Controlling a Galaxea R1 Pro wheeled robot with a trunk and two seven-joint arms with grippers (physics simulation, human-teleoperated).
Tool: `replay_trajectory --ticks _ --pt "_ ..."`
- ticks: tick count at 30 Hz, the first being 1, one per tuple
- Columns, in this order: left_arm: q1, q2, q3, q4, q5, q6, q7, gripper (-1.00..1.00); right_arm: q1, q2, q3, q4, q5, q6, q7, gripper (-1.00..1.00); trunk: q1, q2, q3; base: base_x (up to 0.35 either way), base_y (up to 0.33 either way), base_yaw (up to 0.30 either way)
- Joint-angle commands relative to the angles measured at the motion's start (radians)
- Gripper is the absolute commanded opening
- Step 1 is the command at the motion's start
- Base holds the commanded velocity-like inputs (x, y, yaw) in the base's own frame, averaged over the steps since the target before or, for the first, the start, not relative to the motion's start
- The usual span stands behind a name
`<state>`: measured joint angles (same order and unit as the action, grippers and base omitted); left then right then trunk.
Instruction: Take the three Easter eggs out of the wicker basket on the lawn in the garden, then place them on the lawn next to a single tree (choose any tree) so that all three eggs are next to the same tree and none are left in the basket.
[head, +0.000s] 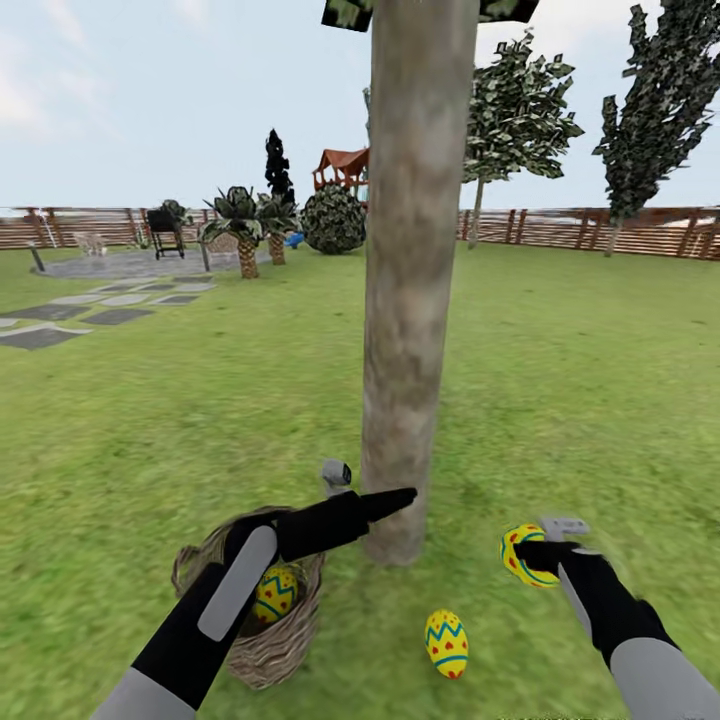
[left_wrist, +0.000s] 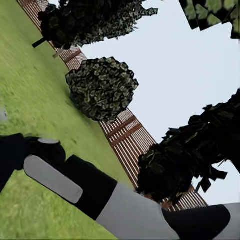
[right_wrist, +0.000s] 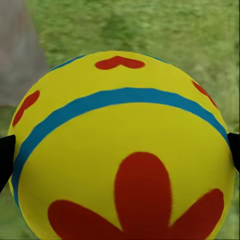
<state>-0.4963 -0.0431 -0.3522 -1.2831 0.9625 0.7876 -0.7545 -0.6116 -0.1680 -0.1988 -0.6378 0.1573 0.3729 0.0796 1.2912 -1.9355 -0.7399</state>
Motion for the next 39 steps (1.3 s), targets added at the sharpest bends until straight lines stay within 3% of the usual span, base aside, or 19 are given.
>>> replay_trajectory --ticks 1,3,6,9,18,22,39 --pt "-0.001 0.000 -0.005 0.001 0.004 0.000 0.000 1.00 0.000 0.001 -0.004 0.019 0.014 -0.027 -0.004 -1.00 0.000 0.000 0.000 0.002 -0.006 -0.190" --pt "-0.001 -0.001 -0.007 0.000 0.004 -0.003 0.000 1.00 0.000 0.012 0.000 0.057 0.037 -0.098 -0.030 -1.00 0.000 0.000 0.003 0.001 -0.002 -0.181" --pt "-0.001 -0.001 -0.008 0.000 0.005 -0.005 -0.001 1.00 0.000 0.054 0.038 0.169 0.164 -0.265 -0.097 -1.00 0.000 0.000 0.007 0.000 0.000 -0.160" --pt "-0.001 -0.001 -0.008 -0.001 0.005 -0.005 -0.004 1.00 0.000 0.088 0.047 0.252 0.218 -0.404 -0.187 -1.00 0.000 0.000 0.009 0.000 0.000 -0.046" --pt "0.009 0.000 -0.008 0.001 0.011 -0.008 -0.001 1.00 0.000 0.093 0.076 0.291 0.226 -0.434 -0.208 -1.00 0.000 0.000 0.010 0.000 0.000 0.152" --pt "0.013 -0.005 -0.014 0.042 0.016 -0.061 0.002 1.00 -0.001 0.093 0.070 0.292 0.217 -0.441 -0.207 -1.00 0.000 0.000 0.010 0.000 0.000 0.156" --pt "0.035 -0.004 -0.007 0.039 0.011 -0.070 -0.003 1.00 -0.002 0.093 0.068 0.298 0.205 -0.451 -0.212 -1.00 0.065 -0.119 -0.044 0.000 0.000 0.000"
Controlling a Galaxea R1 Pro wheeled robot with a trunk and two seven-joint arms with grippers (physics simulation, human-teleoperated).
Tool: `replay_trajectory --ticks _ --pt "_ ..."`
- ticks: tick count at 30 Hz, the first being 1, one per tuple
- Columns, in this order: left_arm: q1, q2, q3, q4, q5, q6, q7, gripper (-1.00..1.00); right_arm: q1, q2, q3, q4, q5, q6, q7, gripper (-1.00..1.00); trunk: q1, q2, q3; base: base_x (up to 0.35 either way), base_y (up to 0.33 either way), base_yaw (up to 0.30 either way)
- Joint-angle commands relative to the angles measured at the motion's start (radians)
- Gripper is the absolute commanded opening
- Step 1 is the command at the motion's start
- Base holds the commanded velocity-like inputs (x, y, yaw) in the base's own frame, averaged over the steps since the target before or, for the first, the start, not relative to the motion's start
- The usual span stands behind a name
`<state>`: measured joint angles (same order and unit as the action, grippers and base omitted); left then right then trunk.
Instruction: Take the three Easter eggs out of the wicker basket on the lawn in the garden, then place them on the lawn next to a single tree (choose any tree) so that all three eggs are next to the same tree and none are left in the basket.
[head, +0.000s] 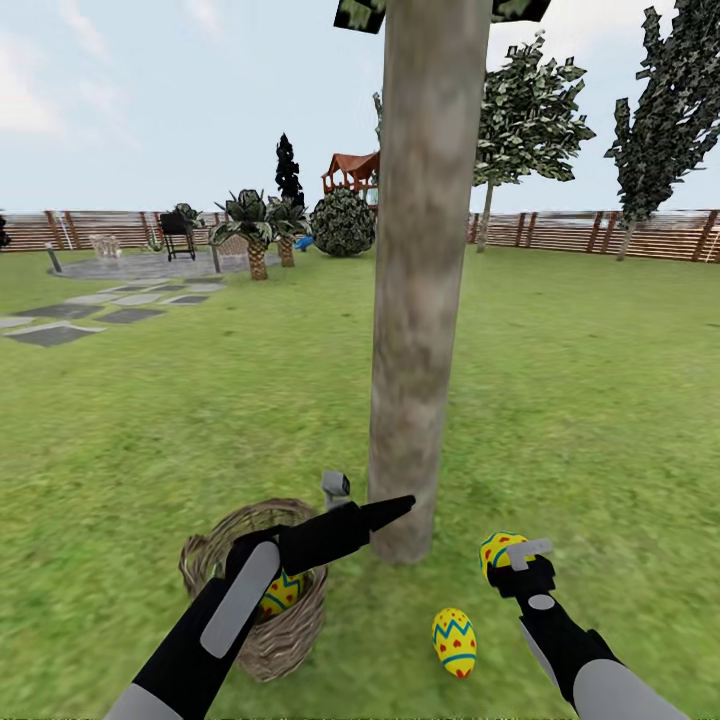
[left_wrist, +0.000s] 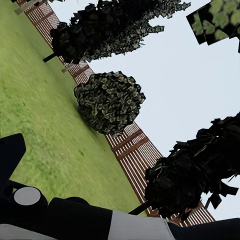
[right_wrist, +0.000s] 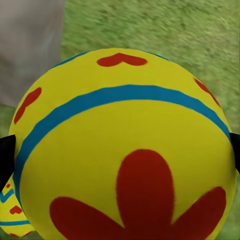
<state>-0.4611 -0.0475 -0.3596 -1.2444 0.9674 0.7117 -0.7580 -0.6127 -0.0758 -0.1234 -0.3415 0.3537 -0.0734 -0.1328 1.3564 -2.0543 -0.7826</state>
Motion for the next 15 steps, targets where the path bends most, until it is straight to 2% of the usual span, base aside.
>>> replay_trajectory --ticks 1,6,11,15 --pt "-0.001 0.000 0.000 0.000 0.006 0.006 0.000 1.00 -0.001 0.001 -0.007 0.001 0.008 -0.005 0.000 -1.00 0.004 -0.008 -0.004 0.000 0.000 0.000" --pt "-0.001 -0.003 -0.001 0.000 0.001 0.006 0.005 1.00 -0.001 0.002 -0.006 0.001 0.008 -0.006 -0.002 -1.00 0.023 -0.043 -0.020 0.000 0.000 0.022" --pt "-0.001 -0.004 -0.002 -0.001 -0.002 0.012 0.014 1.00 -0.001 0.002 -0.007 0.001 0.008 -0.006 -0.002 -1.00 0.042 -0.078 -0.035 0.000 0.000 0.232" --pt "-0.001 -0.004 -0.002 -0.001 -0.002 0.017 0.014 1.00 -0.001 0.001 -0.007 0.000 0.008 -0.006 -0.002 -1.00 0.042 -0.078 -0.035 0.000 0.000 0.211"
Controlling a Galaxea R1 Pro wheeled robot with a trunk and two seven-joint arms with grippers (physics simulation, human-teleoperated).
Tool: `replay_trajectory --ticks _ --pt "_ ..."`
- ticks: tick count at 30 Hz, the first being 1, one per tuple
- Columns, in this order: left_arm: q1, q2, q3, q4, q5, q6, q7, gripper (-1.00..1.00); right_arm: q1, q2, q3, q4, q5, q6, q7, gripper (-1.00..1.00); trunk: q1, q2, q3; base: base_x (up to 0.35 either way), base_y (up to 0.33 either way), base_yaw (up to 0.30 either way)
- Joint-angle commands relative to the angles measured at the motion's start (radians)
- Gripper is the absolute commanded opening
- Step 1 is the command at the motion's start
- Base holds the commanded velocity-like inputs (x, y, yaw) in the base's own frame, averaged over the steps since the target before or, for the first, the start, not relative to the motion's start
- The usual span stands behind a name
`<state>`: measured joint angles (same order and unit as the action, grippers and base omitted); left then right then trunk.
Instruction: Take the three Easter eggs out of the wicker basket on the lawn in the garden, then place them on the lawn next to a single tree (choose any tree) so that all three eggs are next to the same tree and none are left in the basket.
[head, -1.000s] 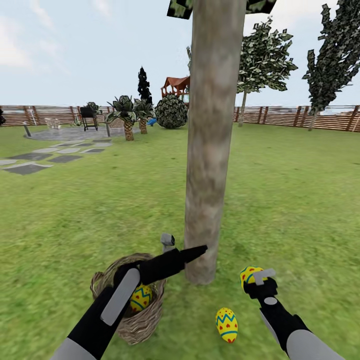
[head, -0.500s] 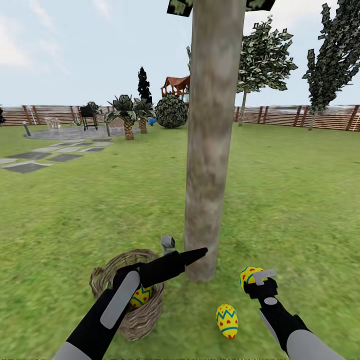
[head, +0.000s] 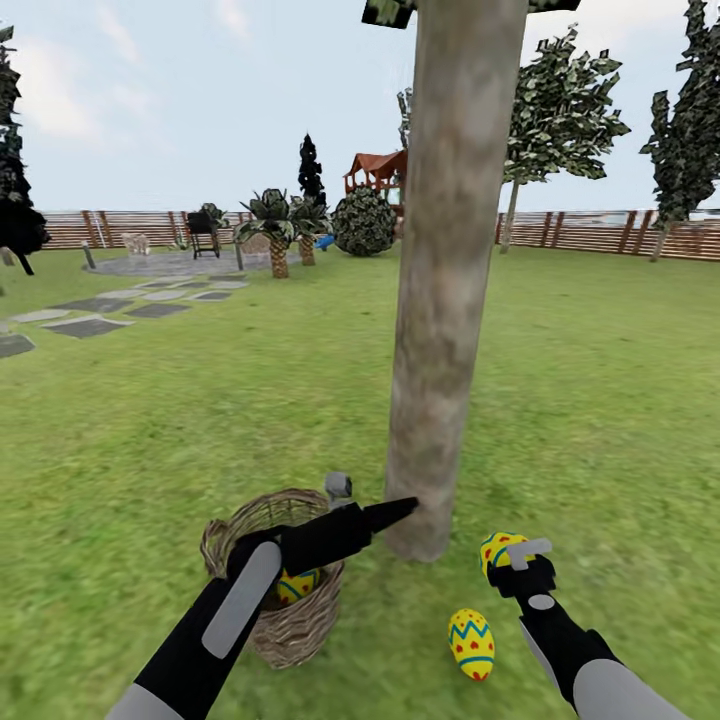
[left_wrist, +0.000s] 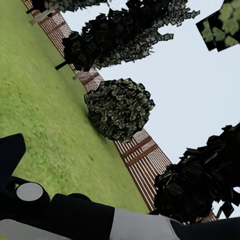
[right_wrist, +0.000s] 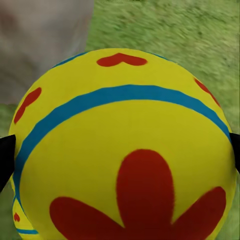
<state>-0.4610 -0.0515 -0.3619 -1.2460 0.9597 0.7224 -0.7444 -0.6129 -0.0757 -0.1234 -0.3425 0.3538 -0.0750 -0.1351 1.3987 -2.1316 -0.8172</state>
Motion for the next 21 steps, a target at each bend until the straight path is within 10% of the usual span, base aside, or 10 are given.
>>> replay_trajectory --ticks 1,21 --pt "-0.001 0.001 0.000 0.000 0.007 0.005 -0.001 1.00 -0.001 0.001 -0.007 0.001 0.008 -0.006 0.000 -1.00 0.000 0.000 -0.001 0.000 0.000 0.045" --pt "-0.001 0.001 0.005 0.002 0.011 -0.001 0.000 1.00 -0.001 0.002 -0.007 0.001 0.007 -0.008 0.000 -1.00 0.000 0.000 -0.002 0.000 -0.191 0.042"
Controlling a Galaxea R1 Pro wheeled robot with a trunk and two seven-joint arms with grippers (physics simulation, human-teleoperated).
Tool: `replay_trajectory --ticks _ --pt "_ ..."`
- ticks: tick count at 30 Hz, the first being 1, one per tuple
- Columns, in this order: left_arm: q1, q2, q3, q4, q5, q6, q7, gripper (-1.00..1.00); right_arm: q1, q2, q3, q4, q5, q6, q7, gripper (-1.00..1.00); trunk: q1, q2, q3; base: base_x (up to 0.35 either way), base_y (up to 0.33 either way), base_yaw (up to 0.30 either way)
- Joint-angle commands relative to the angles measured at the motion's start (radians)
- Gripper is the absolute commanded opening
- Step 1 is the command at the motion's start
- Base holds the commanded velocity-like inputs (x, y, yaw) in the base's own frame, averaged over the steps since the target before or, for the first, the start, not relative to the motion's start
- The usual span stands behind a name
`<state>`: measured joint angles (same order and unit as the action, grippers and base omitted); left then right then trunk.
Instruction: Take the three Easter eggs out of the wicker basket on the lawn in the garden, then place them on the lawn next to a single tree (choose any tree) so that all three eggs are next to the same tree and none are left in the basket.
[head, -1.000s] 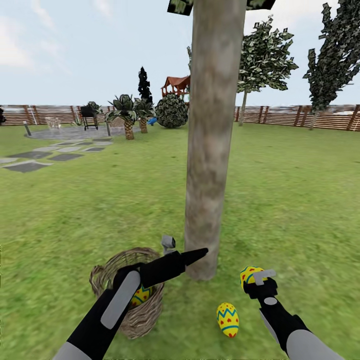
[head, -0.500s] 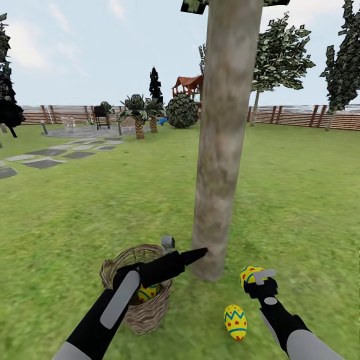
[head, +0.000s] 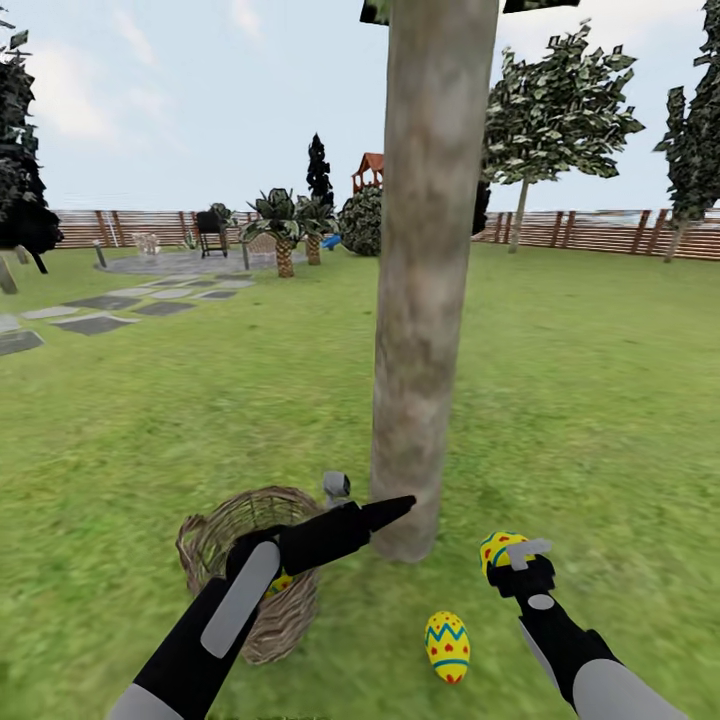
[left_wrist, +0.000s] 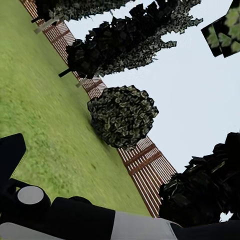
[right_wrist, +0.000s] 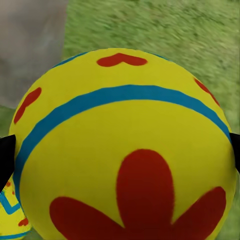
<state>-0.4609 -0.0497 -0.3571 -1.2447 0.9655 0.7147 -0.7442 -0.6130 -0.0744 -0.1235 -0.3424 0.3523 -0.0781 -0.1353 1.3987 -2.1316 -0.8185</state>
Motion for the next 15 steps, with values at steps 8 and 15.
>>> replay_trajectory --ticks 8,15 --pt "-0.001 0.004 0.004 0.042 0.013 0.003 -0.013 1.00 -0.001 0.001 -0.007 0.001 0.008 -0.005 0.000 -1.00 0.000 0.000 -0.003 0.000 -0.036 0.160" --pt "-0.001 0.003 0.004 0.054 0.013 0.002 -0.015 1.00 -0.001 0.000 -0.008 0.001 0.008 -0.005 0.000 -1.00 0.007 -0.014 -0.009 0.000 0.000 0.002"
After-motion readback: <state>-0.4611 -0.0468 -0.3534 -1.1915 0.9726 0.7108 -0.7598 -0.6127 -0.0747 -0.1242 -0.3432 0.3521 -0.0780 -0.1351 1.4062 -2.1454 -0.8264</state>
